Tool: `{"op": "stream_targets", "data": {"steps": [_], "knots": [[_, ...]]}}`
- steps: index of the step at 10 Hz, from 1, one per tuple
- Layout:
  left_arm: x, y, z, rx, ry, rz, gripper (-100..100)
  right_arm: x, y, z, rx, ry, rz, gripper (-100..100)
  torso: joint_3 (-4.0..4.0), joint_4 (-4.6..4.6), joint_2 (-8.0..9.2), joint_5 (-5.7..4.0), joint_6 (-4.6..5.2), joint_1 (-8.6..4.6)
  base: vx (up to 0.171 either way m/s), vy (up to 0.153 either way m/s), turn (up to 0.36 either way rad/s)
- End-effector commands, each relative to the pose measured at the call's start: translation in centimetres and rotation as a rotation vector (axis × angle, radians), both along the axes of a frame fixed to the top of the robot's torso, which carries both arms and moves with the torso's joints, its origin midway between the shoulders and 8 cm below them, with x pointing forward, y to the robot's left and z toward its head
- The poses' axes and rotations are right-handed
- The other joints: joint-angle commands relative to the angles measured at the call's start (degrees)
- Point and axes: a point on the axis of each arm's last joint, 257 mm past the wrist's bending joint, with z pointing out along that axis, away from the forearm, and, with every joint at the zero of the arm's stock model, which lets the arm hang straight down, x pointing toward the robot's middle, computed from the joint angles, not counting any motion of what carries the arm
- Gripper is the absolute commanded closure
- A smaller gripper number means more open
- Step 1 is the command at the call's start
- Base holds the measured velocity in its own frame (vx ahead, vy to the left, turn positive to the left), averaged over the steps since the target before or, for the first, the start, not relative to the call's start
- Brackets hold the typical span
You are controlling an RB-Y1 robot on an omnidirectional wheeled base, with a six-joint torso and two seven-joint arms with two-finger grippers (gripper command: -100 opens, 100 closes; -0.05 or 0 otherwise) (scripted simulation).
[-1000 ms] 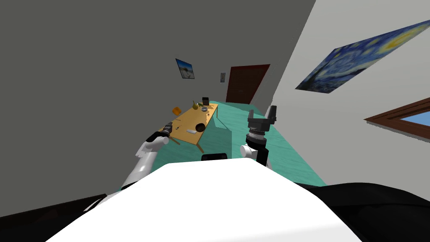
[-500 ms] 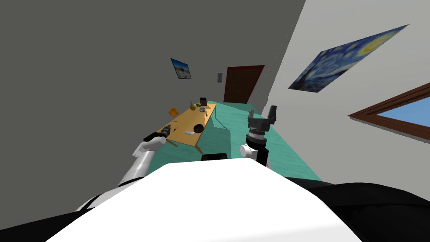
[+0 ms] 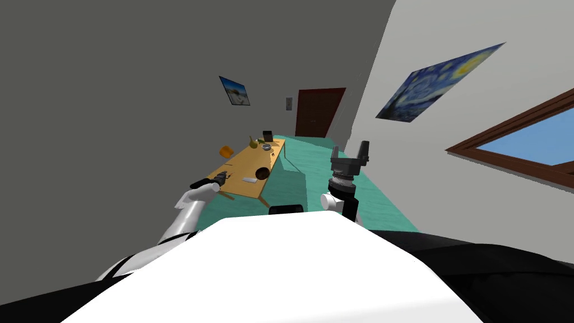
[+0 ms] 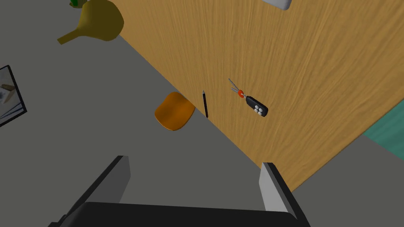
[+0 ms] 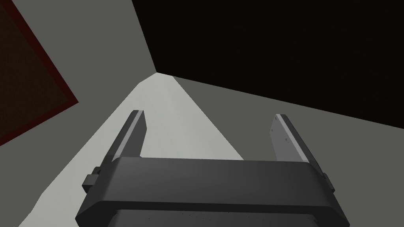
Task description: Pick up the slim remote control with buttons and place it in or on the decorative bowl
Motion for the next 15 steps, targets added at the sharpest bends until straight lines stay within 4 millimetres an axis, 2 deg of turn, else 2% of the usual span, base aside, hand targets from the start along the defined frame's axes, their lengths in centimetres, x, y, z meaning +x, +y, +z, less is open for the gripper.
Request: {"op": "stream_targets", "data": {"steps": [1,6,7,9,10,11,12,13,15], "knots": [[-1.2,1.1,-1.4,-0.024,0.064,0.018,-100,0.0,0.0,0.0,0.0,0.0,0.0,0,0.0,0.0,0.0,0.0,0.0,0.0,0.052,0.007,-0.218],[-5.4,2.9,-6.5,-0.102,0.224,0.079,-100,0.0,0.0,0.0,0.0,0.0,0.0,0,-0.04,-0.01,-0.07,0.01,0.04,0.06,0.047,0.022,-0.136],[-5.4,2.9,-6.5,-0.102,0.224,0.079,-100,0.0,0.0,0.0,0.0,0.0,0.0,0,-0.03,-0.01,-0.05,0.01,-0.02,0.04,0.02,0.008,0.033],[-7.3,3.3,-8.4,-0.14,0.292,0.1,-100,0.0,0.0,0.0,0.0,0.0,0.0,0,-0.01,0.0,-0.02,0.0,0.05,0.02,0.042,0.023,-0.168],[-7.3,3.3,-8.4,-0.14,0.292,0.1,-100,0.0,0.0,0.0,0.0,0.0,0.0,0,-0.03,-0.01,-0.04,0.01,-0.02,0.05,0.024,0.011,0.018],[-8.7,3.3,-9.6,-0.172,0.344,0.11,-100,0.0,0.0,0.0,0.0,0.0,0.0,0,0.0,0.0,0.01,0.0,-0.03,0.0,0.04,0.007,-0.2],[-9.3,3.4,-10.2,-0.179,0.357,0.119,-100,0.0,0.0,0.0,0.0,0.0,0.0,0,-0.02,0.0,-0.03,-0.01,0.04,-0.02,0.042,0.023,-0.134],[-11.1,3.4,-11.7,-0.215,0.412,0.135,-100,0.0,0.0,0.0,0.0,0.0,0.0,0,-0.02,-0.01,-0.04,0.0,-0.01,0.02,0.063,0.039,-0.16],[-12.3,3.0,-12.5,-0.248,0.458,0.136,-100,0.0,0.0,0.0,0.0,0.0,0.0,0,-0.05,-0.02,-0.08,0.01,-0.01,0.08,0.054,0.033,-0.183]]}}
